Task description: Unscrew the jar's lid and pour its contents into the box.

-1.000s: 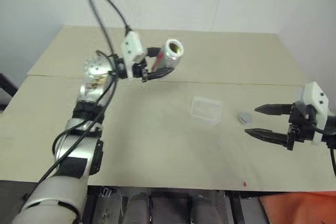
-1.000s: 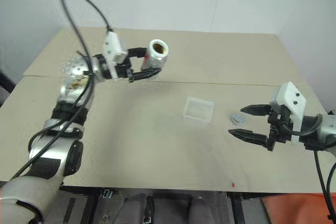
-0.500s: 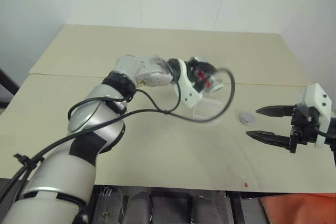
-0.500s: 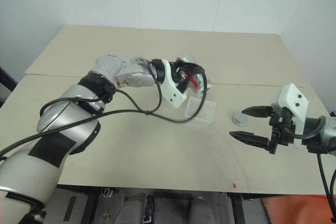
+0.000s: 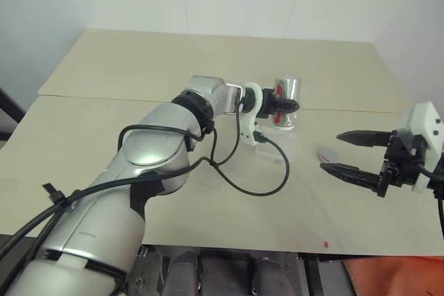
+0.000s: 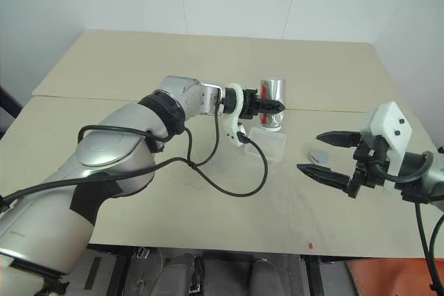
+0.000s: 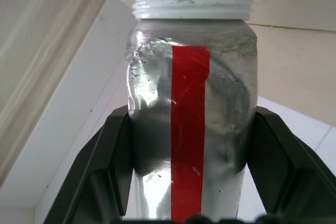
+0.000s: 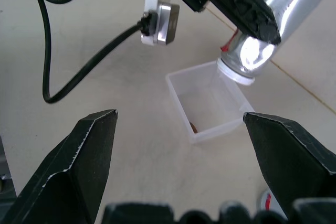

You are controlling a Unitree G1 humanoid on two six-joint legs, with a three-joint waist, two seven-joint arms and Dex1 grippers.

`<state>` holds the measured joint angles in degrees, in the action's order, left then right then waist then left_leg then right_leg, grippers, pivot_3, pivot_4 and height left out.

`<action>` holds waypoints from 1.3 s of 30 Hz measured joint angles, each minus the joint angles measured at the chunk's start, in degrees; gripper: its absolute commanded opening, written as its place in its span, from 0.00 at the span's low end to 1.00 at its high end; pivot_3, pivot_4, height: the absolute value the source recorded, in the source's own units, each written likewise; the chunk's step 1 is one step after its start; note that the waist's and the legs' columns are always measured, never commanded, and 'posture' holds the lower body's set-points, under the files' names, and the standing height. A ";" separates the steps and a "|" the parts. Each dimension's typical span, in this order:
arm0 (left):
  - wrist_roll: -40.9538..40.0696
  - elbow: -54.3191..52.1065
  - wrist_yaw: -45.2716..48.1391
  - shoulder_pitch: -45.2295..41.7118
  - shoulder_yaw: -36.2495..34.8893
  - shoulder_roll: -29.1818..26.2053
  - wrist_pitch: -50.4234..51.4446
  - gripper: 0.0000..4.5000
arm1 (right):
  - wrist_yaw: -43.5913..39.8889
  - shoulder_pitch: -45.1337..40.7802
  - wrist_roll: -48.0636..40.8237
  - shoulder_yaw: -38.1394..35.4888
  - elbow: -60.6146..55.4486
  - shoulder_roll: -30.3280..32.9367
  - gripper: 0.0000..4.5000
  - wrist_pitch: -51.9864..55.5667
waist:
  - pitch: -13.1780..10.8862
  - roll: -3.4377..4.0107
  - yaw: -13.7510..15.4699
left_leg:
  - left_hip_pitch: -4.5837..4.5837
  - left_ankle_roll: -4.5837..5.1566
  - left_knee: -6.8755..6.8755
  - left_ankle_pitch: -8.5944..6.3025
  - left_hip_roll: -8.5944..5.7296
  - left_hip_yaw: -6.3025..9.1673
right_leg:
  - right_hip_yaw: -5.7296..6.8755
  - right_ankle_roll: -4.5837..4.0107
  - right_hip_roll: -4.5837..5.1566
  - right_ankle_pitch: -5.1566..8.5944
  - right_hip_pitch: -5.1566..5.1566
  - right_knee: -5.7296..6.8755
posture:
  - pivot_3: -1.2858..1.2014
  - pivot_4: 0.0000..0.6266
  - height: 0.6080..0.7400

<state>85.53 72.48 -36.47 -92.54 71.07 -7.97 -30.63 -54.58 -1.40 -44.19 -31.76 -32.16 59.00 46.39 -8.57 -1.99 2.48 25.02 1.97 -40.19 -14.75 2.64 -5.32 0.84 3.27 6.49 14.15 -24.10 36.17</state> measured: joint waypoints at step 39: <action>-101.47 -52.87 74.86 58.90 -72.91 -10.48 34.83 0.60 | 0.12 -8.19 4.66 10.93 12.16 -1.57 0.99 -3.34 | 0.10 0.17 -1.49 | -0.07 -0.41 -0.56 0.25 0.12 0.36 | 0.03 0.00 -0.05 0.00 0.25 0.70 | 0.52 0.24 1.00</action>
<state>-15.94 19.61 38.39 -33.64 -1.84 -18.45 4.20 -54.46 -9.59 -39.53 -20.84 -20.00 57.44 43.05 -8.47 -1.82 0.99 24.95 1.56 -40.75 -14.50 2.76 -4.96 0.87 3.27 6.44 14.14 -23.85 36.87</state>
